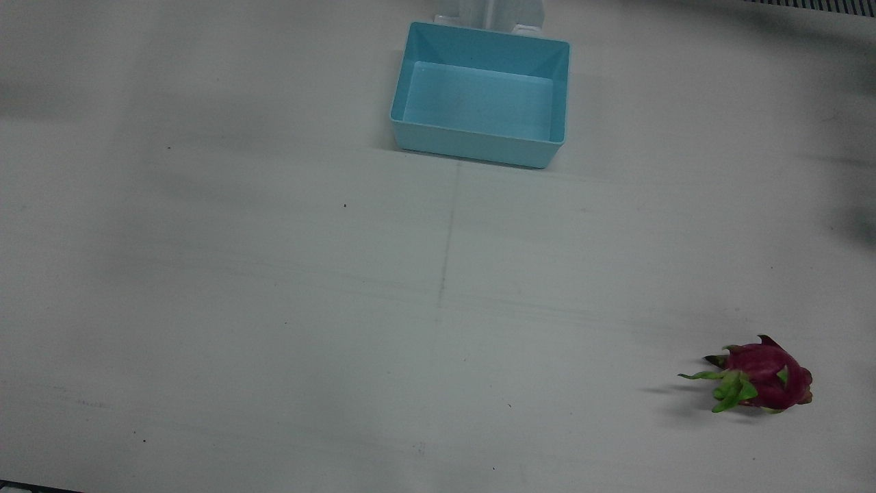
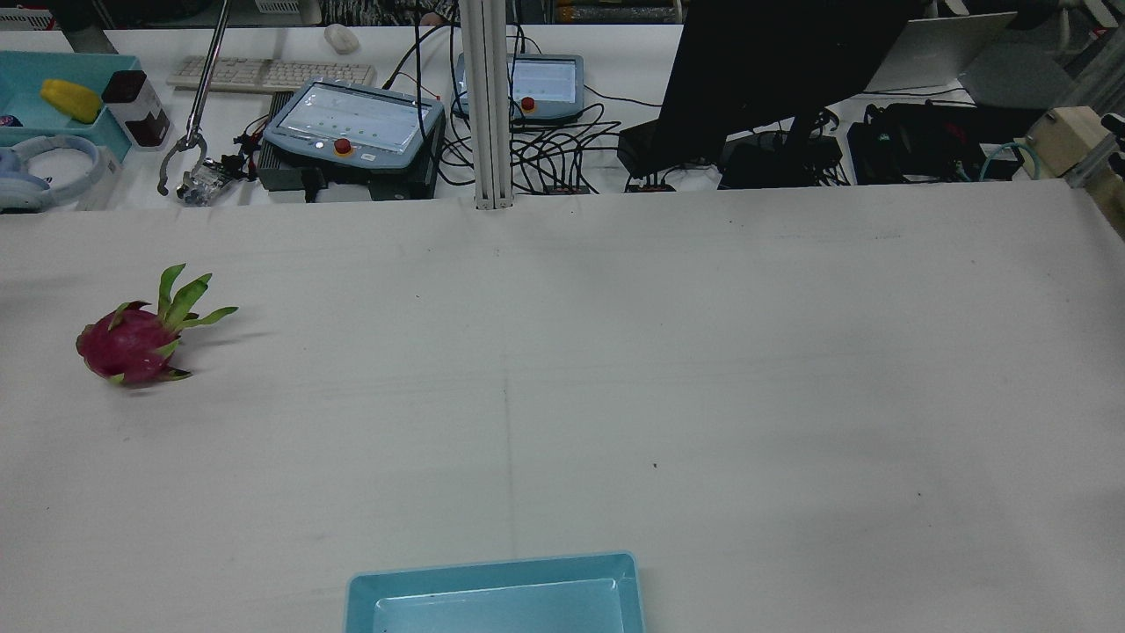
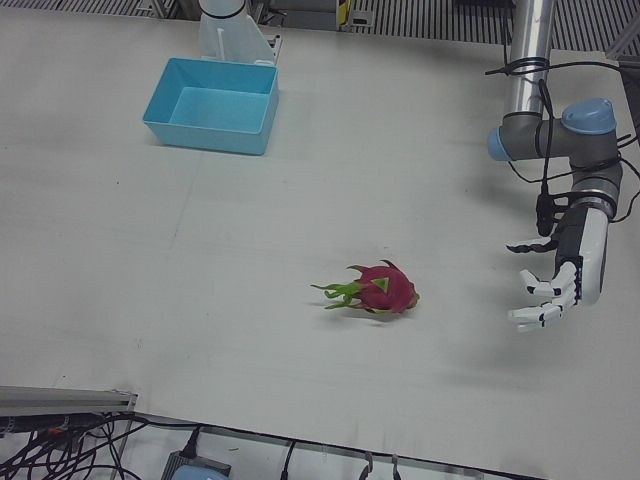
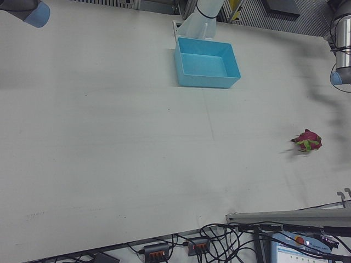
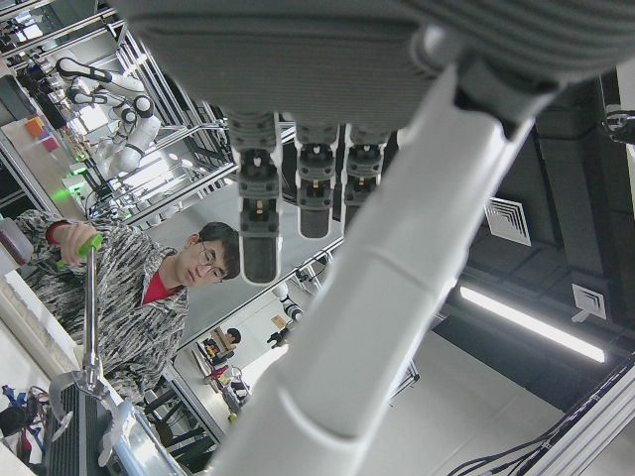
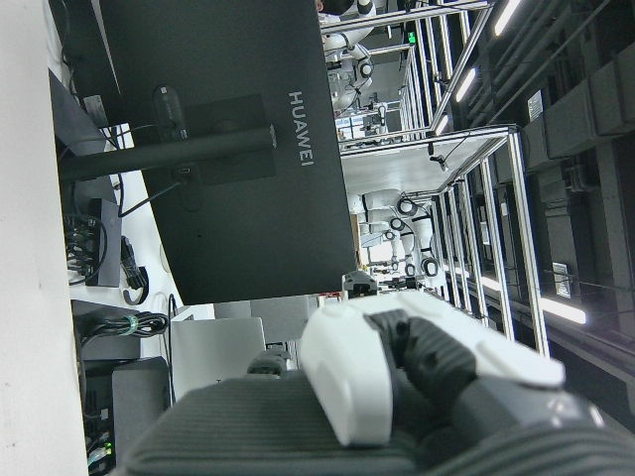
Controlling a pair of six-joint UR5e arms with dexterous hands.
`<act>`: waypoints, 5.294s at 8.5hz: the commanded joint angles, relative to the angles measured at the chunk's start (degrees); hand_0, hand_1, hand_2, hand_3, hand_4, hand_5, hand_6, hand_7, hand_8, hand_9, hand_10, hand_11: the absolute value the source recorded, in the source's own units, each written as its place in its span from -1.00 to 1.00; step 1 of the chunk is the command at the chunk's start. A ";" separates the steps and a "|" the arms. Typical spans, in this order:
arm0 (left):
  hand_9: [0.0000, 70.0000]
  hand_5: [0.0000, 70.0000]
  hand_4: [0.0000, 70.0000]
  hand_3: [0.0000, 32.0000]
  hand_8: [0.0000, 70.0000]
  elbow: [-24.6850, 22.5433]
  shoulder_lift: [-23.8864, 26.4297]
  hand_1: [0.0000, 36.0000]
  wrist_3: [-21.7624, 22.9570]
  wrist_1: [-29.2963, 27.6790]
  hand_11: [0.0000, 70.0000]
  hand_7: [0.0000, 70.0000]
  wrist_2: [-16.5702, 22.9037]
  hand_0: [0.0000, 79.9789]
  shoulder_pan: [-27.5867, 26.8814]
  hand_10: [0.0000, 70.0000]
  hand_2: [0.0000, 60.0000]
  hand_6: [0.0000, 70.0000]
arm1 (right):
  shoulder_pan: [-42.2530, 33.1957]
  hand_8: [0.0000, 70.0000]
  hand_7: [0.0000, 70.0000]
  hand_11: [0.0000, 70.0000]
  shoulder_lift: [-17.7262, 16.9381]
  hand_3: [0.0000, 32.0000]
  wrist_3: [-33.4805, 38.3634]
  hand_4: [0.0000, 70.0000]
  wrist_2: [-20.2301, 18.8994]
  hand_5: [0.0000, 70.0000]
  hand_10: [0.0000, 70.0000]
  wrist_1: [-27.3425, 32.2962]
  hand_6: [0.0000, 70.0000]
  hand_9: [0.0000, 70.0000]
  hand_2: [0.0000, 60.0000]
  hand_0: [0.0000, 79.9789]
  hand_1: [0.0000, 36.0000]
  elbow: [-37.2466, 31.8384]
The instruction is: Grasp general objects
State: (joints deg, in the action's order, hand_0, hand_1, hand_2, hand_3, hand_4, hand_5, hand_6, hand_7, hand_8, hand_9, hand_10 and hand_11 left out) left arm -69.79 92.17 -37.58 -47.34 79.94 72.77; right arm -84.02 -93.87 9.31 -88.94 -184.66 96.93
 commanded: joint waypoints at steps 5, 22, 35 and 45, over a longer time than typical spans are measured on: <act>-0.41 1.00 -0.80 -1.00 -0.39 -8.94 0.38 1.00 -1.88 11.55 -0.37 -0.10 0.74 1.00 -2.01 -0.66 1.00 -0.51 | 0.00 -1.00 -1.00 -1.00 0.00 -1.00 0.00 -1.00 0.00 -1.00 -1.00 0.00 -1.00 -1.00 -1.00 -1.00 -1.00 0.01; -0.45 1.00 -0.81 -1.00 -0.42 -15.81 11.27 1.00 -11.19 42.41 -0.40 -0.09 7.06 1.00 -15.56 -0.68 1.00 -0.51 | -0.09 -1.00 -1.00 -1.00 0.00 -1.00 0.00 -1.00 0.00 -1.00 -1.00 0.00 -1.00 -1.00 -1.00 -1.00 -1.00 0.10; -0.40 1.00 -0.95 -0.51 -0.41 -19.06 6.35 1.00 -20.94 37.05 -0.34 0.07 8.56 1.00 -10.11 -0.63 1.00 -0.57 | 0.00 -1.00 -1.00 -1.00 -0.09 -1.00 0.00 -1.00 0.00 -1.00 -1.00 0.00 -1.00 -1.00 -1.00 -1.00 -1.00 0.10; -0.42 1.00 -0.99 -0.51 -0.43 -21.35 3.15 1.00 -22.01 37.02 -0.27 0.01 10.76 1.00 -10.81 -0.60 1.00 -0.58 | -0.09 -1.00 -1.00 -1.00 -0.09 -1.00 0.00 -1.00 0.00 -1.00 -1.00 0.00 -1.00 -1.00 -1.00 -1.00 -1.00 0.19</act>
State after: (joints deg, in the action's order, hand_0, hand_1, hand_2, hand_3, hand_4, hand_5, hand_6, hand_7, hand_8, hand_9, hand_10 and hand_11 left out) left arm -90.18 101.68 -59.97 -4.50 89.73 60.49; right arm -84.10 -93.96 9.32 -88.95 -184.66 97.14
